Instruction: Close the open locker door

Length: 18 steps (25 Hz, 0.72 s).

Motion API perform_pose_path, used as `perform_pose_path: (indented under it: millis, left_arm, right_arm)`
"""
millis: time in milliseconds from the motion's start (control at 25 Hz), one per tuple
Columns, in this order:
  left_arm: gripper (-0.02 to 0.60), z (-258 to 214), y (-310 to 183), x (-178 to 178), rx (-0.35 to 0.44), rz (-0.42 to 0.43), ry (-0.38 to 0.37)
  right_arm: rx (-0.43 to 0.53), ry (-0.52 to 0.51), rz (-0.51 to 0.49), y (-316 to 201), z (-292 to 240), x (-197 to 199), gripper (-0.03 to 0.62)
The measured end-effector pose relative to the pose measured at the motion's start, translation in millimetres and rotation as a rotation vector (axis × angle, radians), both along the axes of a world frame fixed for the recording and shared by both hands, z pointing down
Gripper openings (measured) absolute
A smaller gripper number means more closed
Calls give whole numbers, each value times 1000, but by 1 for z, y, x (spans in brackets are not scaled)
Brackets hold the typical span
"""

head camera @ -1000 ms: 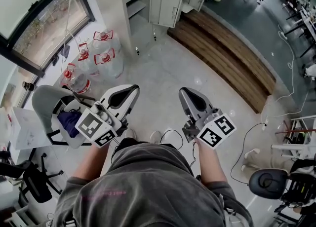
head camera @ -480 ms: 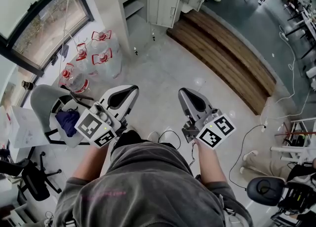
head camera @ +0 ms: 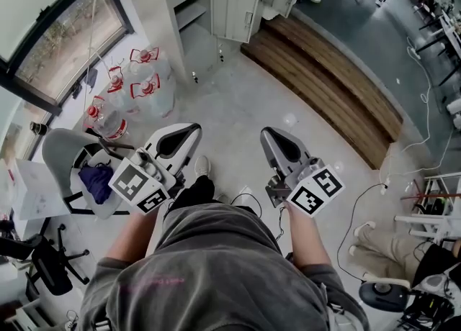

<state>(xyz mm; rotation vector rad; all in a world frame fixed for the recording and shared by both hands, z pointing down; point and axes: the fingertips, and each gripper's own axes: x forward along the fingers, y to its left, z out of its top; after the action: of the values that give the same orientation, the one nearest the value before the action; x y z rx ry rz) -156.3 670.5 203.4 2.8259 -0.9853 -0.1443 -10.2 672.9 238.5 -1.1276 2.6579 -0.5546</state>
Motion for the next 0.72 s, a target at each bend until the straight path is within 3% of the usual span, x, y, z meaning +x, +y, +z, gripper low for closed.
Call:
perform_pose_path:
  millis: [320,720]
  left_arm:
    - [14,4,-31,11,-5,3,1]
    - [14,21,-94,-4,-40,-6,10]
  right_arm:
    - [4,11,14,-29,1,15,23]
    - [-26,22,0,-92,16,-1,23]
